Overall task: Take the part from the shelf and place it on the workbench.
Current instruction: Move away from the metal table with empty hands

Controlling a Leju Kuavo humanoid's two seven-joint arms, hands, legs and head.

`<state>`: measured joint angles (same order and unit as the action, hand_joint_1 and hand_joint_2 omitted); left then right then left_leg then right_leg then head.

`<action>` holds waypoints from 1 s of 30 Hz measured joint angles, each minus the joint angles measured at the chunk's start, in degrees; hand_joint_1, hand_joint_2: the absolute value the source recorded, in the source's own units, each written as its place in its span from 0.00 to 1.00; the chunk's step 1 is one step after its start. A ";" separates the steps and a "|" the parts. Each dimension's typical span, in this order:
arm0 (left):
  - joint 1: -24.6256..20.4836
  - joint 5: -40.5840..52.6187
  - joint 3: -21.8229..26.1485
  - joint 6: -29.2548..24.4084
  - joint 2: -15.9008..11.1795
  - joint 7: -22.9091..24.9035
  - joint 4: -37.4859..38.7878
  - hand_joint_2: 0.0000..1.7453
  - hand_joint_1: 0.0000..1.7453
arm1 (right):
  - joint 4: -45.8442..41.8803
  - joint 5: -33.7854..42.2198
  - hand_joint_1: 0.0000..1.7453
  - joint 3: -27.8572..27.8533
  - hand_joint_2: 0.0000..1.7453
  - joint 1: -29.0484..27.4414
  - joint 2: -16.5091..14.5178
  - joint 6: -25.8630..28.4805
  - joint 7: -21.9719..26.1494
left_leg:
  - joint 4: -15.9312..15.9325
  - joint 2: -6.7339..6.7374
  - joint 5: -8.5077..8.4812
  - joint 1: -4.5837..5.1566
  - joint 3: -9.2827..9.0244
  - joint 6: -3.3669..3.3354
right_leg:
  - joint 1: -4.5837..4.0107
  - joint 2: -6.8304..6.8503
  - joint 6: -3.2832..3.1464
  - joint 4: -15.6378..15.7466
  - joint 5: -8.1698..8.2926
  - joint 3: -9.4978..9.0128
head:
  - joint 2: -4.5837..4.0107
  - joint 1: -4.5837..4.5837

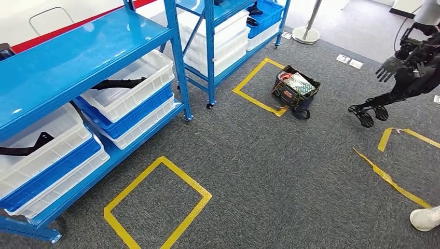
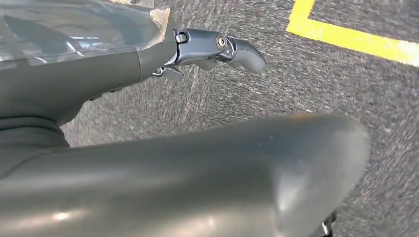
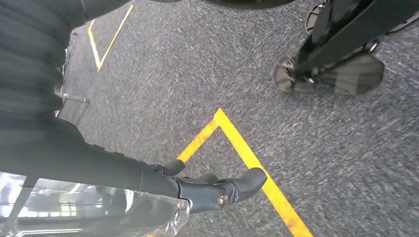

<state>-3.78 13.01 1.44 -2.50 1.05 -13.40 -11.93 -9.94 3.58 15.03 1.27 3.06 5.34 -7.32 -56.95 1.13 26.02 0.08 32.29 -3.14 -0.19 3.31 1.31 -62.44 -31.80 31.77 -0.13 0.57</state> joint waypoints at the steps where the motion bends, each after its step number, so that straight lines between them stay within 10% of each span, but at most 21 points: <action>1: -0.01 -0.02 -0.01 0.02 0.02 0.00 0.01 0.00 0.00 | 0.01 -0.01 0.00 0.01 1.00 -0.12 0.00 0.00 -0.02 | 0.00 -1.41 -0.23 -0.09 0.21 -0.08 | 0.26 -1.79 0.27 -3.98 -1.46 1.80 | 0.00 -0.09; 4: 0.08 -0.04 -0.02 0.05 0.13 0.01 0.03 0.00 0.00 | 0.05 -0.04 0.00 0.01 1.00 -0.14 0.04 0.01 -0.04 | -0.28 -6.92 -0.85 -0.38 0.95 1.21 | 1.22 -5.50 1.78 0.84 1.28 -0.36 | 0.00 -0.29; 6: 0.17 -0.04 -0.02 0.05 0.07 0.01 0.05 0.00 0.00 | 0.06 -0.09 0.00 0.01 1.00 0.10 -0.06 0.04 -0.04 | -0.39 -8.64 -1.17 -0.49 1.51 2.33 | 1.36 -5.79 0.91 5.13 3.09 -2.27 | 0.00 -0.32; 11: 0.23 -0.04 -0.02 0.00 0.17 0.02 0.07 0.00 0.00 | 0.07 -0.22 0.00 0.03 1.00 -0.10 -0.04 0.05 -0.05 | -12.20 -2.05 5.94 -0.40 7.25 3.27 | 1.11 -2.23 -1.04 5.37 3.54 -1.86 | 0.00 0.56; 13: 0.21 -0.04 -0.03 -0.09 0.23 0.01 0.08 0.00 0.00 | 0.08 -0.22 0.00 0.03 1.00 -0.28 0.00 -0.05 -0.05 | -17.07 -1.37 7.49 -0.44 9.31 3.28 | 0.74 -0.57 -1.18 5.35 3.50 -1.71 | 0.00 0.60; 19: -0.15 -0.02 -0.04 -0.32 0.09 -0.02 0.04 0.00 0.00 | 0.08 -0.52 0.00 0.07 1.00 -0.06 -0.13 -0.12 0.02 | -1.05 4.17 1.16 0.92 -0.23 1.03 | -0.24 3.37 -1.00 5.26 3.05 -2.29 | 0.00 0.57; 21: -0.17 -0.03 -0.04 -0.41 0.11 -0.04 0.04 0.00 0.00 | 0.08 -0.58 0.00 0.07 1.00 0.05 -0.10 -0.07 0.09 | -0.45 2.98 1.02 1.07 -0.14 0.59 | -0.42 4.71 -0.62 5.35 2.91 -2.51 | 0.00 0.55; 24: 0.05 -0.13 -0.03 -0.54 0.20 -0.05 0.04 0.00 0.00 | 0.07 -0.64 0.00 0.09 1.00 0.05 -0.03 -0.05 0.19 | 0.39 0.80 0.06 0.40 -0.29 -0.17 | -0.15 1.03 -0.13 1.99 0.86 -1.15 | 0.00 0.48; 26: -0.10 -0.30 -0.02 -0.62 0.33 -0.11 0.04 0.00 0.00 | 0.08 -0.66 0.00 0.10 1.00 -0.10 0.05 -0.06 0.22 | 0.50 -0.77 -0.34 0.12 -0.01 -0.45 | 0.23 -2.42 -0.29 -5.56 -2.56 2.39 | 0.00 0.35; 28: -0.03 -0.40 -0.02 -0.63 0.50 -0.15 0.05 0.00 0.00 | 0.11 -0.66 0.00 0.11 1.00 -0.24 0.21 -0.07 0.24 | 0.46 -2.51 -0.55 -0.06 0.21 -0.35 | 0.50 -3.11 0.07 -11.89 -4.61 5.37 | 0.00 0.30; 30: 0.17 -0.44 -0.02 -0.62 0.59 -0.16 0.06 0.00 0.00 | 0.13 -0.66 0.00 0.11 1.00 -0.37 0.36 -0.07 0.24 | 0.37 -4.27 -0.69 -0.41 0.24 0.00 | 0.94 -3.29 1.42 -9.68 -2.94 4.41 | 0.00 0.29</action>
<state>-3.60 12.57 1.42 -3.13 1.64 -13.56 -11.87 -9.81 2.93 15.15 0.90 3.42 5.27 -7.08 -56.59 -3.14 25.34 -0.33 32.53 -3.14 0.75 0.02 2.73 -72.12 -34.74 36.18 -0.13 0.85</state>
